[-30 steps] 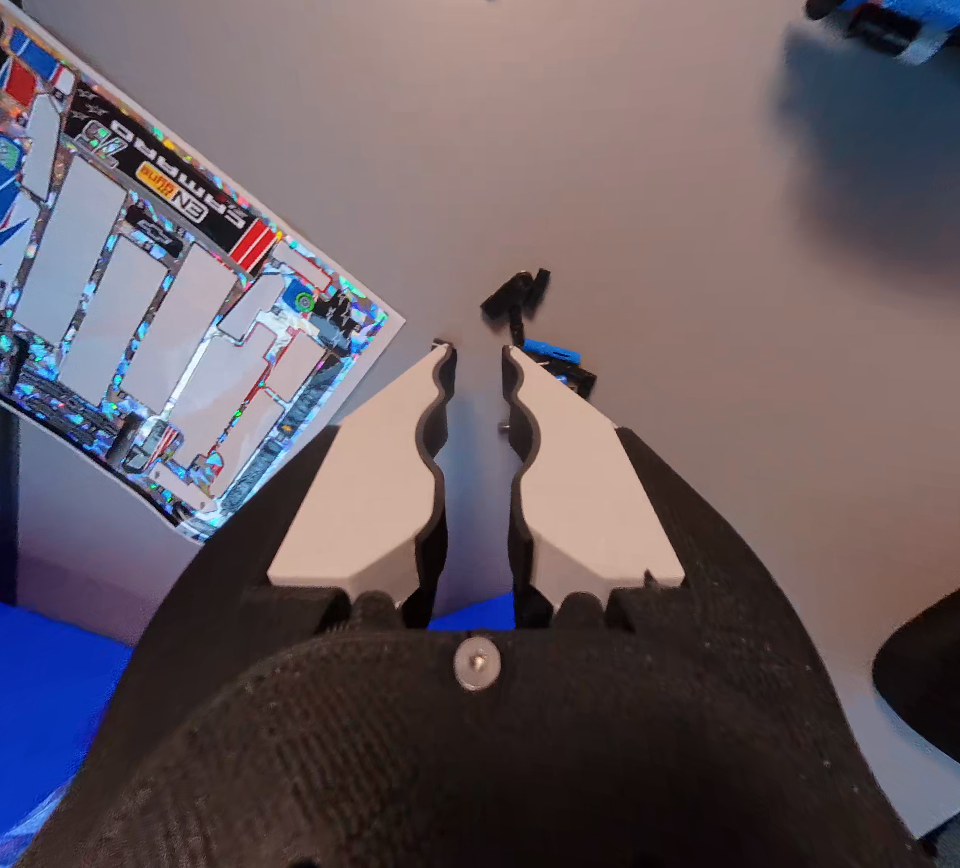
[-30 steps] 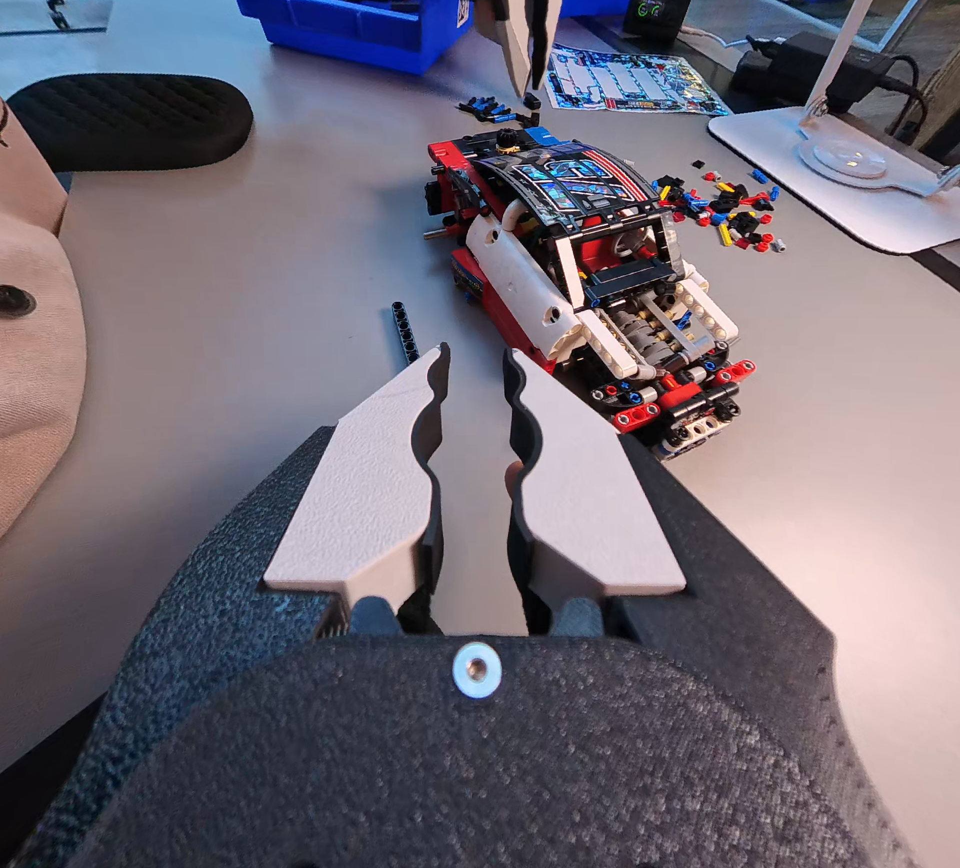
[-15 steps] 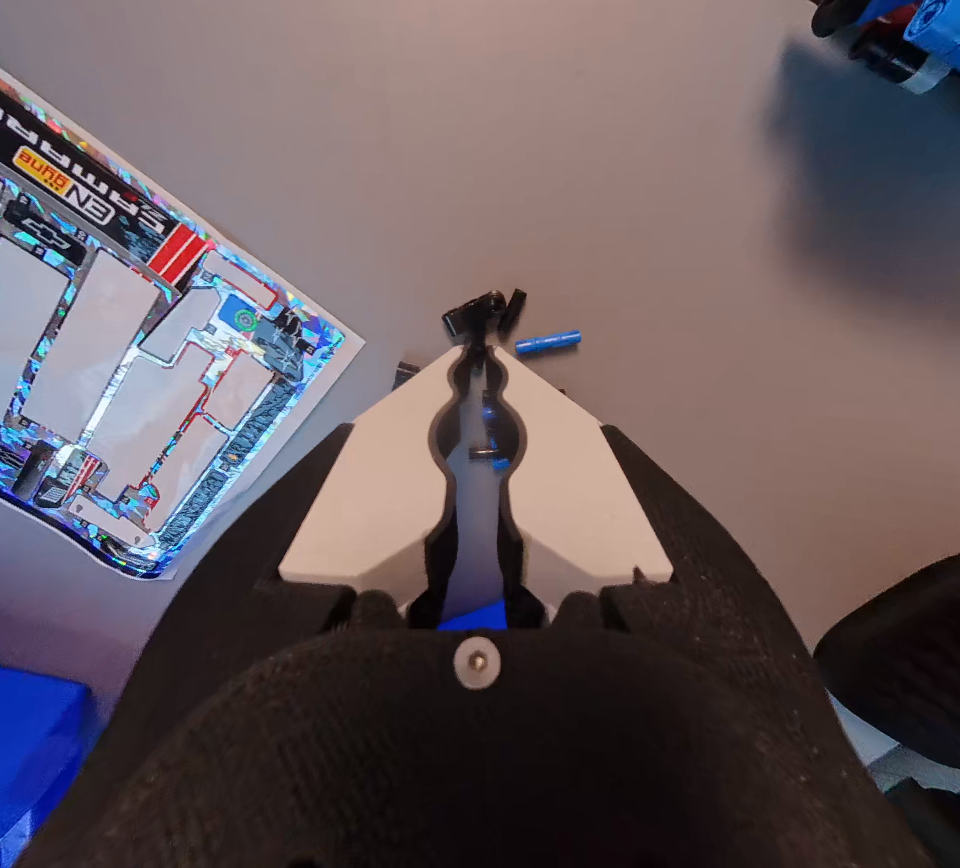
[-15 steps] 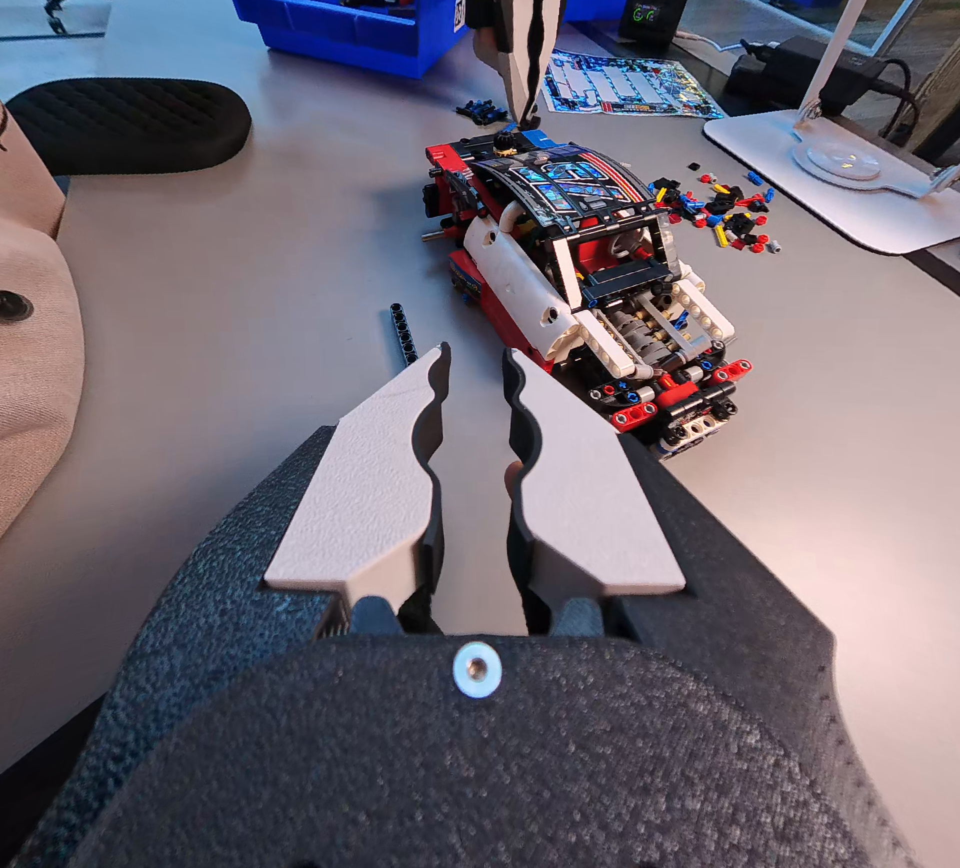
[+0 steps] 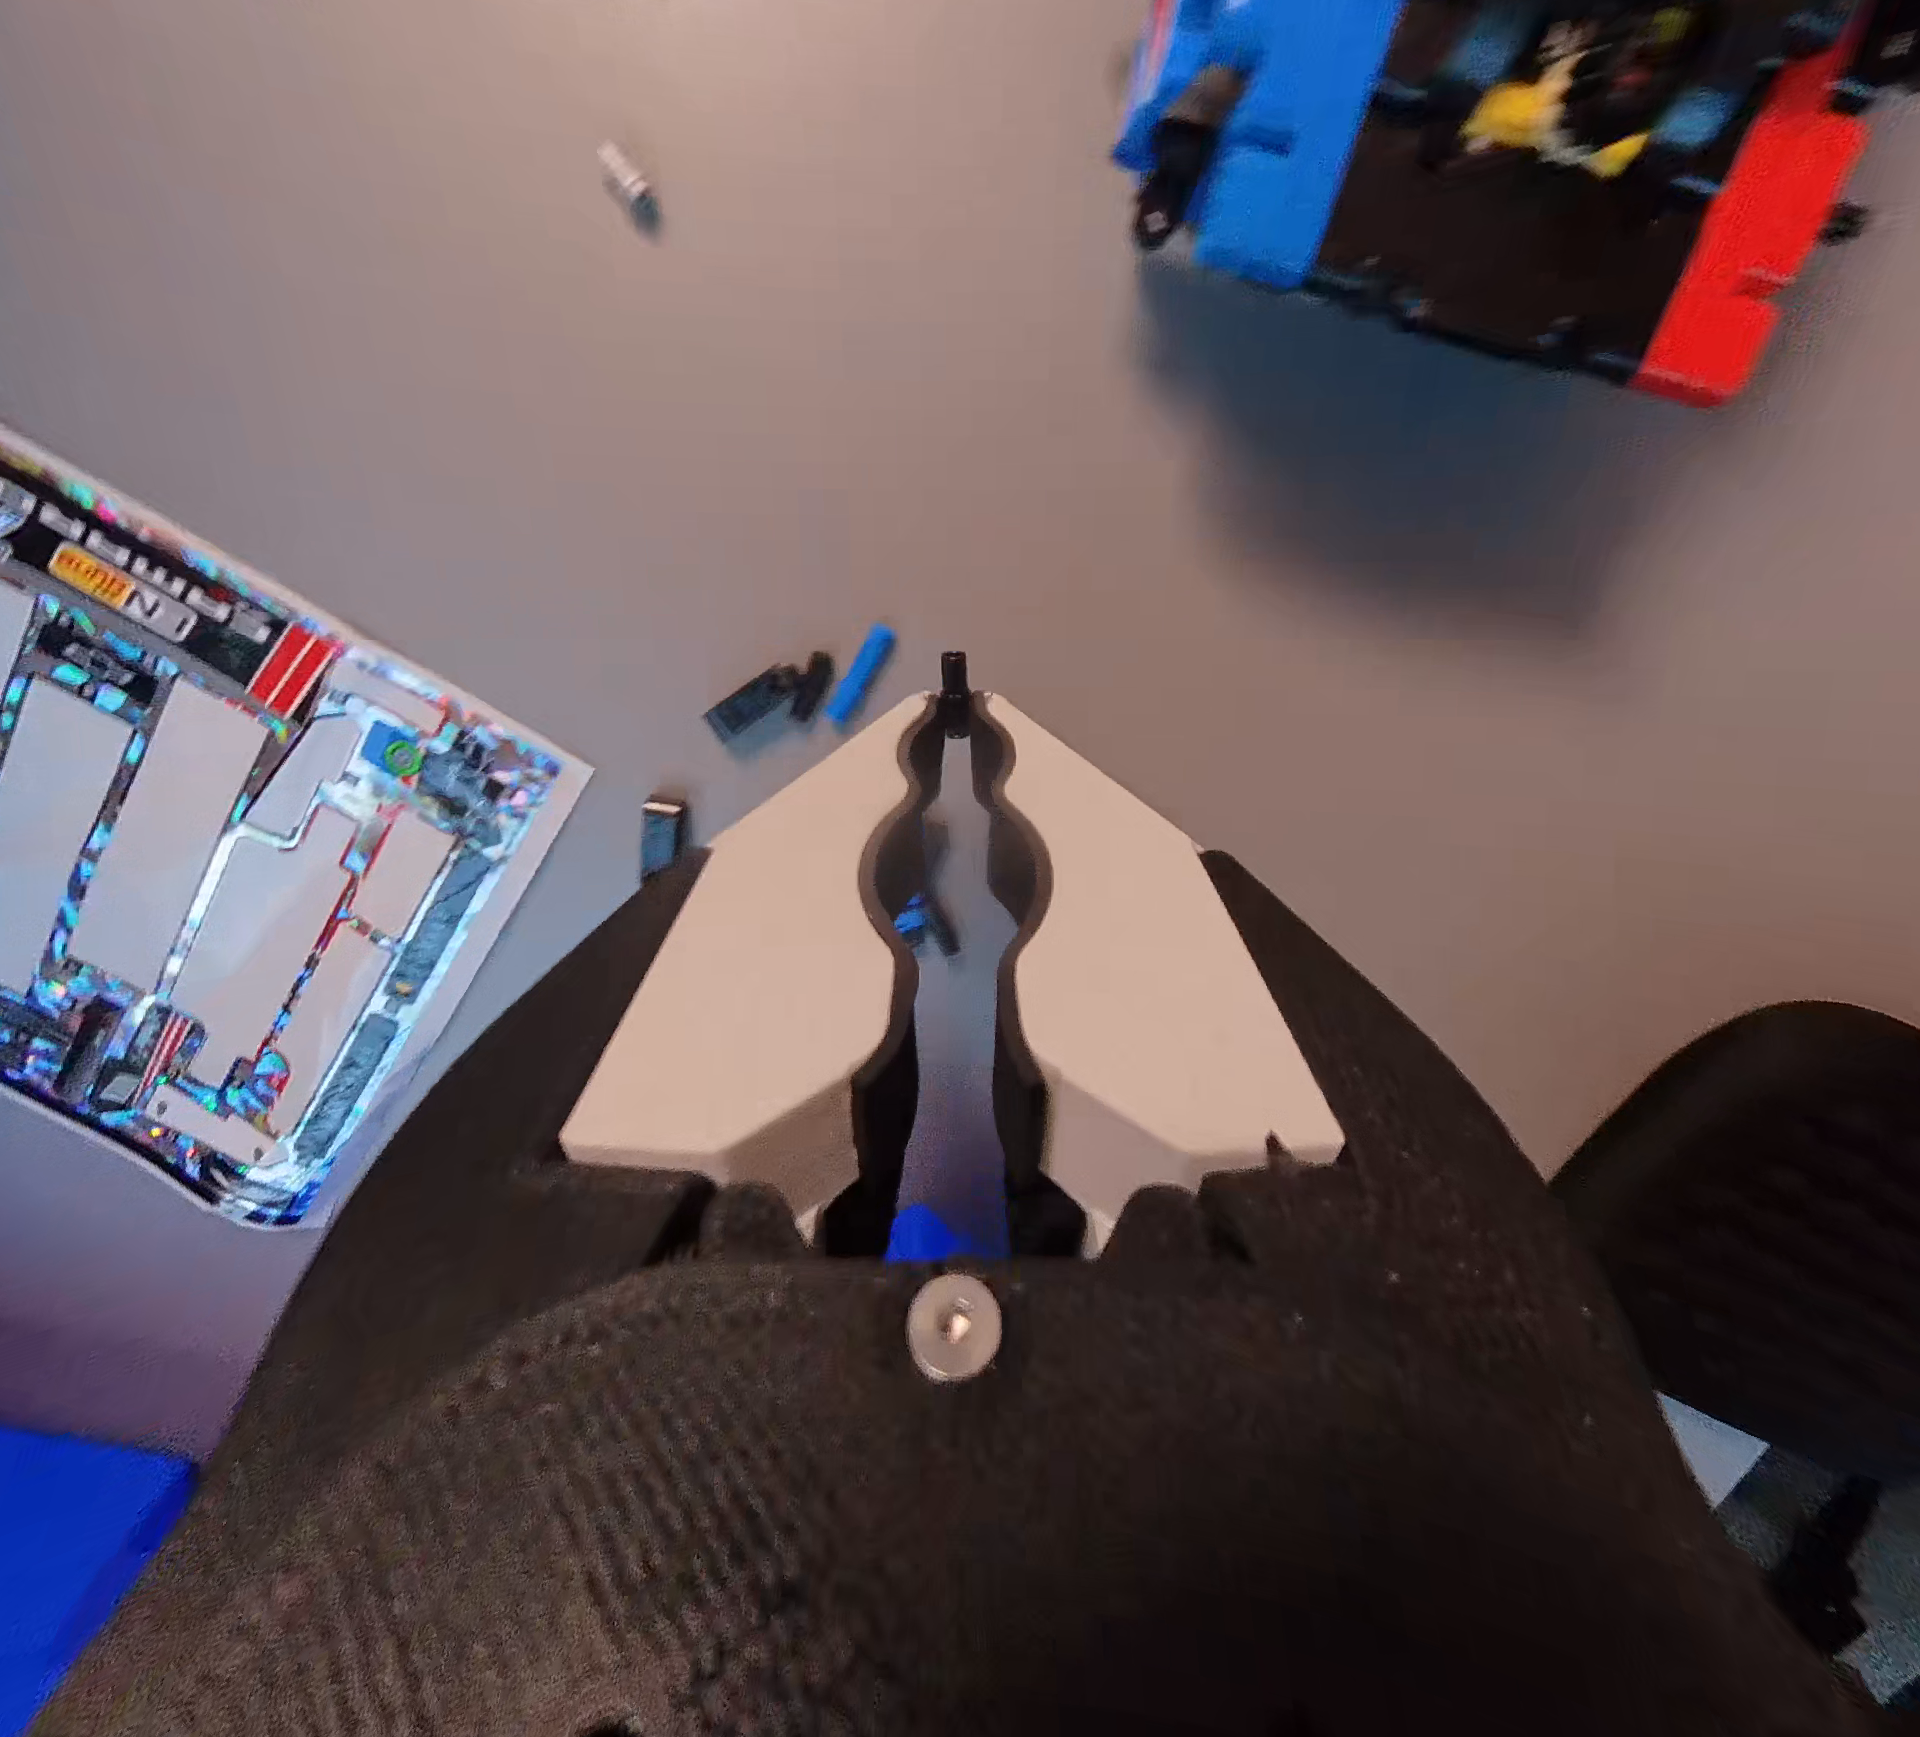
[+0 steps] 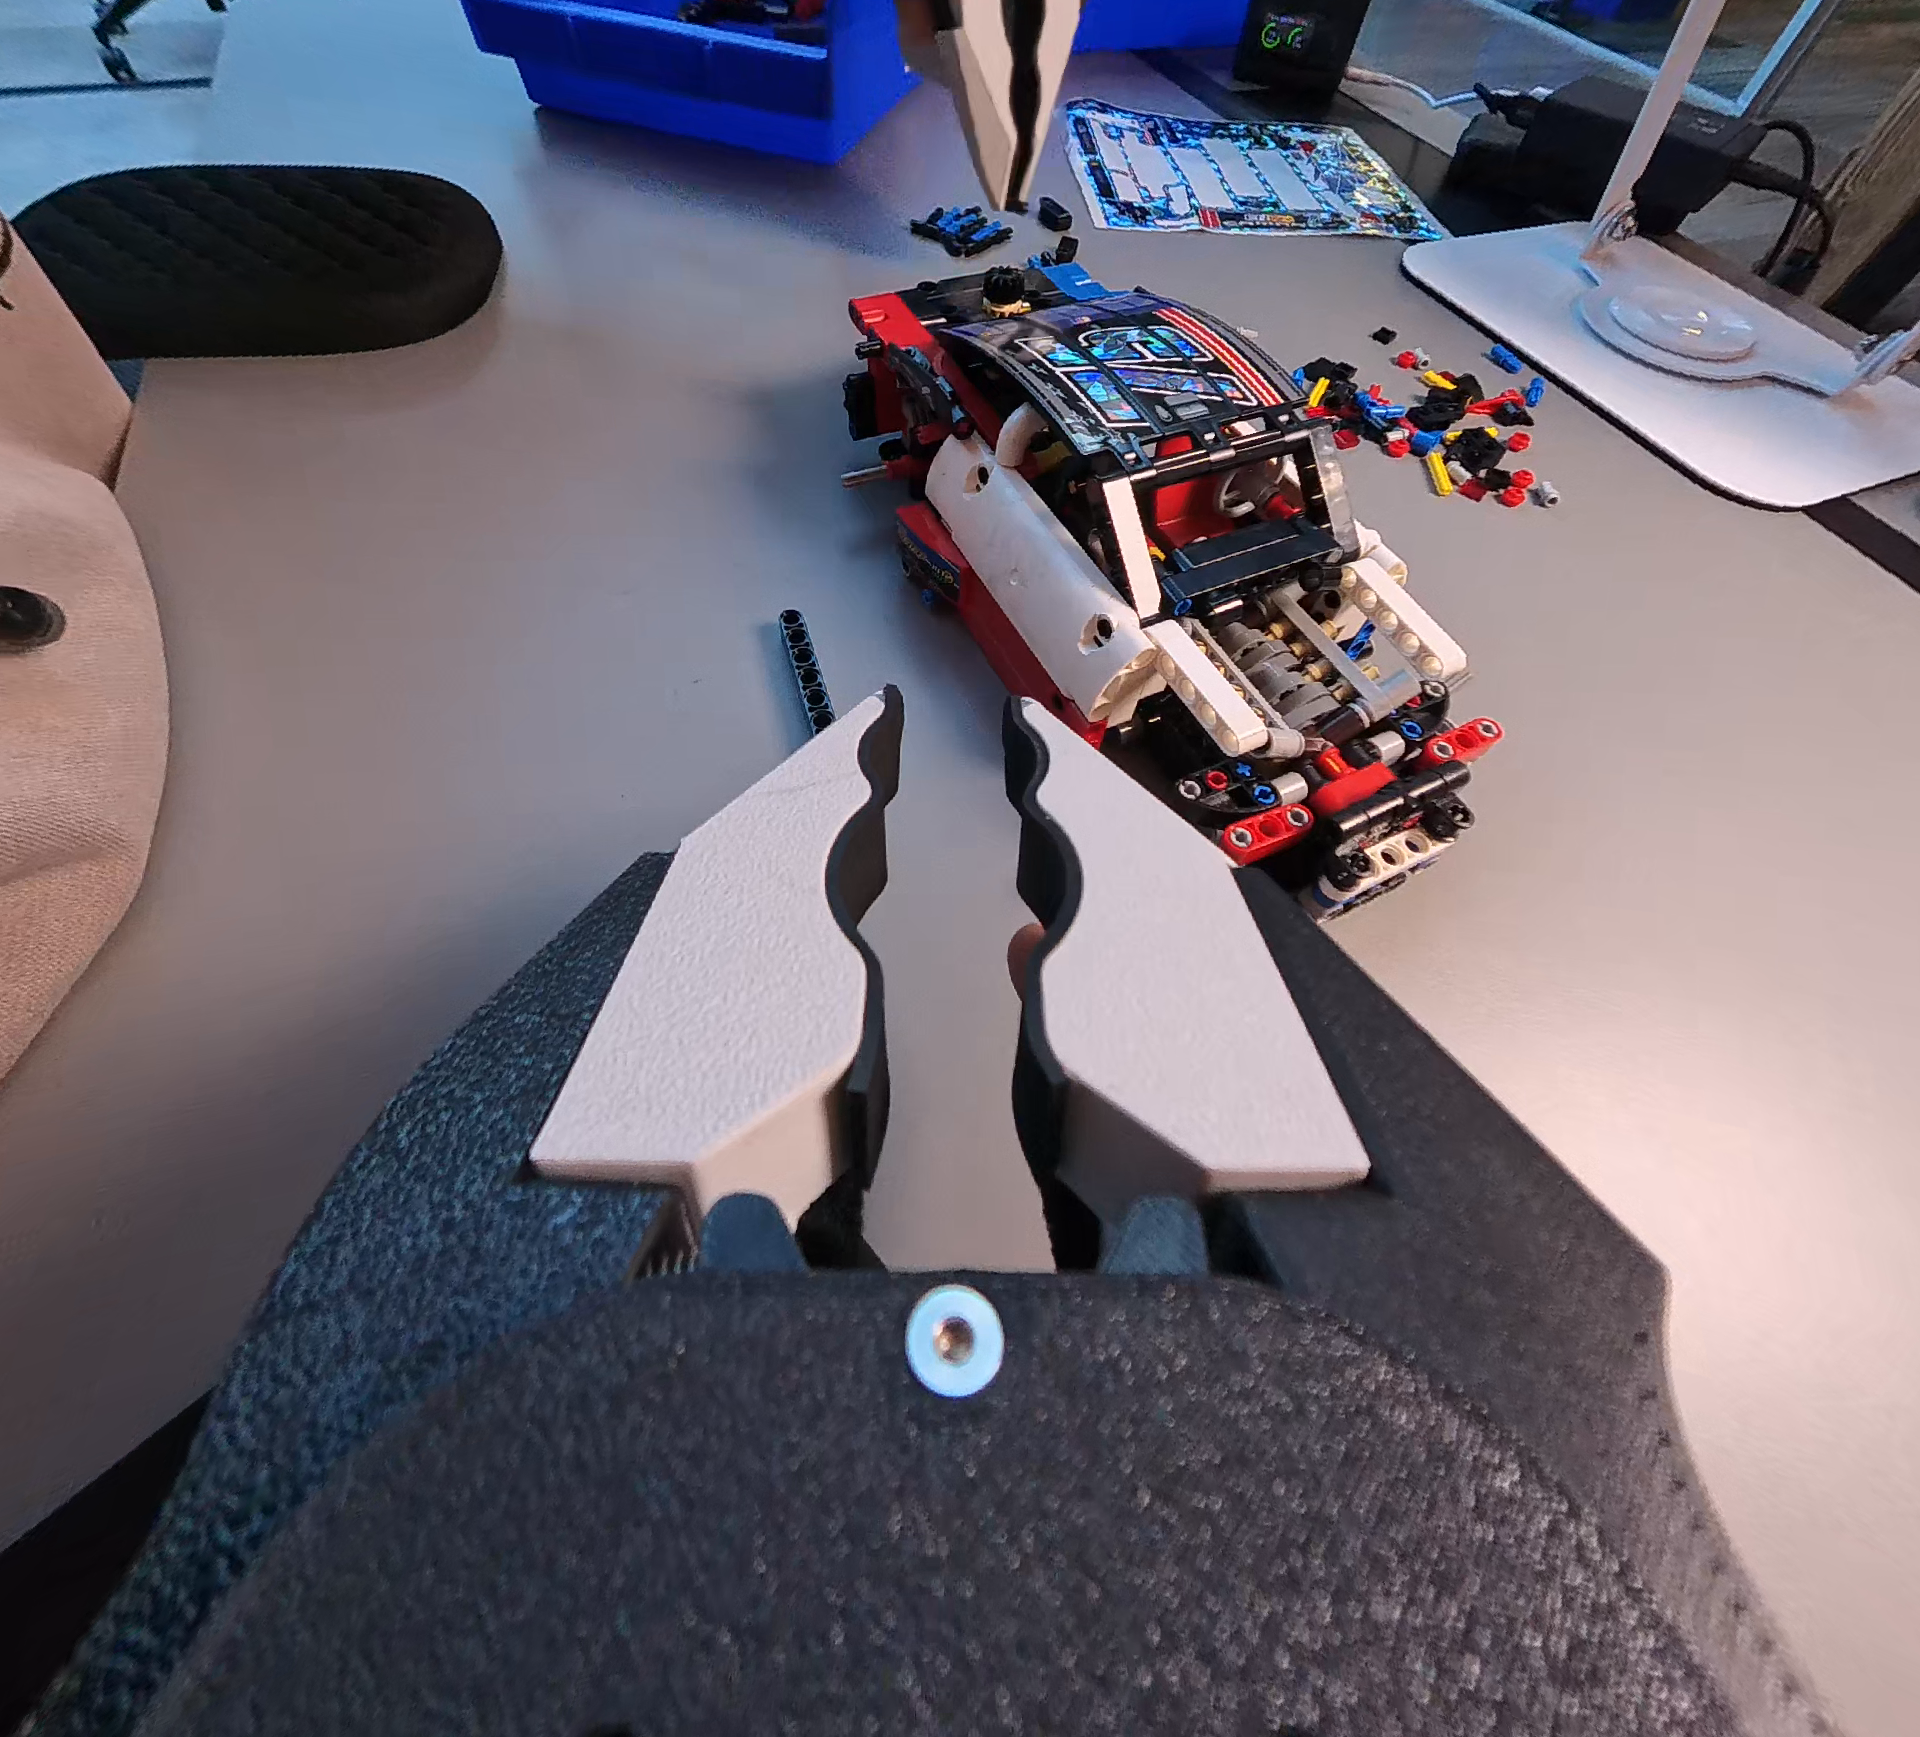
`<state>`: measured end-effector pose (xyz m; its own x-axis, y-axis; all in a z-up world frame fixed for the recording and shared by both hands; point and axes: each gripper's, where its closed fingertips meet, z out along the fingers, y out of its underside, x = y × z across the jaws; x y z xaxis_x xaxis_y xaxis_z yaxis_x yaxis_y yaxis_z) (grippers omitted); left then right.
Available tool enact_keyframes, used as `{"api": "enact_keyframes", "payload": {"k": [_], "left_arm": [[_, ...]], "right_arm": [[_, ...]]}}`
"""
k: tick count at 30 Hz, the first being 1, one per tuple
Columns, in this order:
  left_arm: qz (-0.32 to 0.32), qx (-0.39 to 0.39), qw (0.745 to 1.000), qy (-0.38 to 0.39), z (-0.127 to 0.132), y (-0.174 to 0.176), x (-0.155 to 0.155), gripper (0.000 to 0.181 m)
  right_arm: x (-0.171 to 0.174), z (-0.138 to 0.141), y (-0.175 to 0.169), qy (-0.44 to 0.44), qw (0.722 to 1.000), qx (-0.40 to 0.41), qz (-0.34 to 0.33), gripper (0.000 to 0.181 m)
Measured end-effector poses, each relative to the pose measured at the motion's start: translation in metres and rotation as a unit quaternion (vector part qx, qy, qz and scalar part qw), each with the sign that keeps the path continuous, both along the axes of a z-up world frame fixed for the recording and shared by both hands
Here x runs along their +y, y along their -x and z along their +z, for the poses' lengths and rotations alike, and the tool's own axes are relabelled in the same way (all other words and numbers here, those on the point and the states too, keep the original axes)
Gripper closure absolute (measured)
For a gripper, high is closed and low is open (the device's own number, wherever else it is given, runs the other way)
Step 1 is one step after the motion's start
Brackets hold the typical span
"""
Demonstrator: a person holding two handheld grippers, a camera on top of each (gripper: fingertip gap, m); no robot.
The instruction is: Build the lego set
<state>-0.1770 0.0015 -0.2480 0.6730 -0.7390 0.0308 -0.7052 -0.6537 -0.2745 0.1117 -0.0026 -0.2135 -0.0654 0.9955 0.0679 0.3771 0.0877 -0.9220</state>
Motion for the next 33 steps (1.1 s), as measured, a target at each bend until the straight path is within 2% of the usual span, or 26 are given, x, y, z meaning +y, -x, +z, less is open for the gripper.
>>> {"api": "enact_keyframes", "payload": {"k": [1, 6, 10, 14, 19, 22, 27, 30, 33], "left_arm": [[-0.019, -0.007, 1.000, -0.003, 0.004, -0.015, -0.009, 0.179], [-0.110, -0.062, 0.992, -0.018, 0.004, -0.098, -0.058, 0.178], [-0.148, -0.097, 0.983, -0.041, -0.007, -0.154, -0.083, 0.178], [-0.156, -0.109, 0.980, -0.056, -0.018, -0.179, -0.086, 0.178], [-0.166, -0.105, 0.979, -0.064, -0.025, -0.187, -0.085, 0.178], [-0.145, -0.077, 0.984, -0.074, -0.017, -0.160, -0.075, 0.179], [-0.003, 0.039, 0.993, -0.108, 0.008, -0.040, -0.024, 0.179], [0.049, 0.071, 0.992, -0.087, 0.006, 0.005, -0.004, 0.179], [0.063, 0.121, 0.990, -0.039, -0.011, 0.035, 0.002, 0.180]], "right_arm": [[0.000, 0.000, 0.000, 0.001, 1.000, 0.000, 0.000, 0.164], [0.000, -0.001, 0.000, 0.000, 1.000, -0.003, 0.001, 0.164], [-0.002, -0.004, 0.001, -0.005, 1.000, -0.011, 0.004, 0.164], [-0.001, -0.004, 0.001, -0.004, 1.000, -0.011, 0.002, 0.164], [-0.001, -0.003, 0.001, -0.010, 1.000, -0.010, -0.001, 0.164], [0.000, -0.003, 0.001, -0.013, 1.000, -0.009, -0.004, 0.164], [0.000, -0.003, 0.001, -0.012, 1.000, -0.009, -0.004, 0.164], [0.001, -0.005, 0.001, -0.006, 1.000, -0.014, -0.005, 0.164], [0.001, -0.003, 0.001, -0.009, 1.000, -0.009, -0.008, 0.164]]}}
